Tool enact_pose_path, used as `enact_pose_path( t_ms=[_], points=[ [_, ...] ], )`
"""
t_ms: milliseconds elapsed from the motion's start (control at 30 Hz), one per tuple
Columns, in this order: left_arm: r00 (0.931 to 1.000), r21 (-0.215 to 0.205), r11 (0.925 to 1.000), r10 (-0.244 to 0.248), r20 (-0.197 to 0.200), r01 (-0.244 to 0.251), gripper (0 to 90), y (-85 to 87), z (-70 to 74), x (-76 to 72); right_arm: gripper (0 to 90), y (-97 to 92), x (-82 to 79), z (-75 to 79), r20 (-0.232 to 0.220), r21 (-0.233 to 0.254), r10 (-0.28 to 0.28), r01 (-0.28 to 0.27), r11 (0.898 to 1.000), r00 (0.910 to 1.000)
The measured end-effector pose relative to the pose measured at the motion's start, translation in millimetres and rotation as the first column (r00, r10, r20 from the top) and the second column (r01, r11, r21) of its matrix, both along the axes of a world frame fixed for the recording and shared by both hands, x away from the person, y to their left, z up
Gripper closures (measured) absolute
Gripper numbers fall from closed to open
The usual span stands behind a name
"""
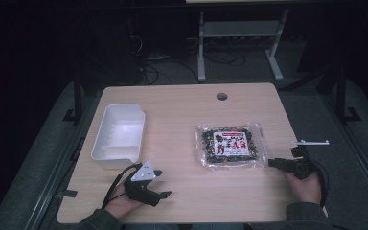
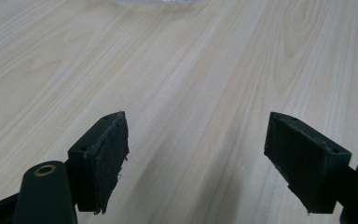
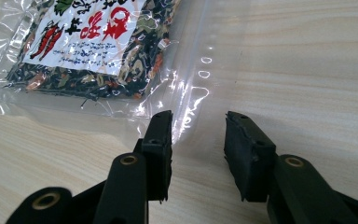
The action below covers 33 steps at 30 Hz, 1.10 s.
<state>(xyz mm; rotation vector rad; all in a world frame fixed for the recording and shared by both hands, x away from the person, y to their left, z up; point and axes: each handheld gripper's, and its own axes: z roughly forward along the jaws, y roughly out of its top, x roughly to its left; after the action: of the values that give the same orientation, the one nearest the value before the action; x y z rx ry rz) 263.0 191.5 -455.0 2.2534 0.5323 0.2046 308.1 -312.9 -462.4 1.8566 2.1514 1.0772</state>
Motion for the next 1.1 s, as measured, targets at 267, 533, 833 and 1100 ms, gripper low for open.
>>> enact_pose_path(
  t_ms=[267,533,833,1100],
  points=[
    [1.0000,0.004,1.0000,-0.003,-0.001,0.003,21.1,0.8,0.1,0.4,60.0,-2.5,-2.3,-0.6,-0.024,0.017,-0.008,0.008,1.000,0.9997],
    [1.0000,0.005,1.0000,-0.006,-0.001,0.006,21.1,-0.5,-0.2,0.0,62.5,2.2,2.7,-1.9,-0.025,0.021,-0.013,0.013,1.000,0.9996],
    [1.0000,-0.001,1.0000,-0.002,0.000,0.002,21.1,0.8,0.3,0.3,62.2,-1.8,-4.4,1.4,-0.054,0.044,-0.019,0.021,0.999,0.9984],
    [1.0000,0.000,1.0000,-0.003,0.001,0.003,21.1,0.0,0.2,0.1,68.0,6.9,2.4,-1.4,-0.052,0.053,0.003,0.000,0.999,0.9986]
  ],
)
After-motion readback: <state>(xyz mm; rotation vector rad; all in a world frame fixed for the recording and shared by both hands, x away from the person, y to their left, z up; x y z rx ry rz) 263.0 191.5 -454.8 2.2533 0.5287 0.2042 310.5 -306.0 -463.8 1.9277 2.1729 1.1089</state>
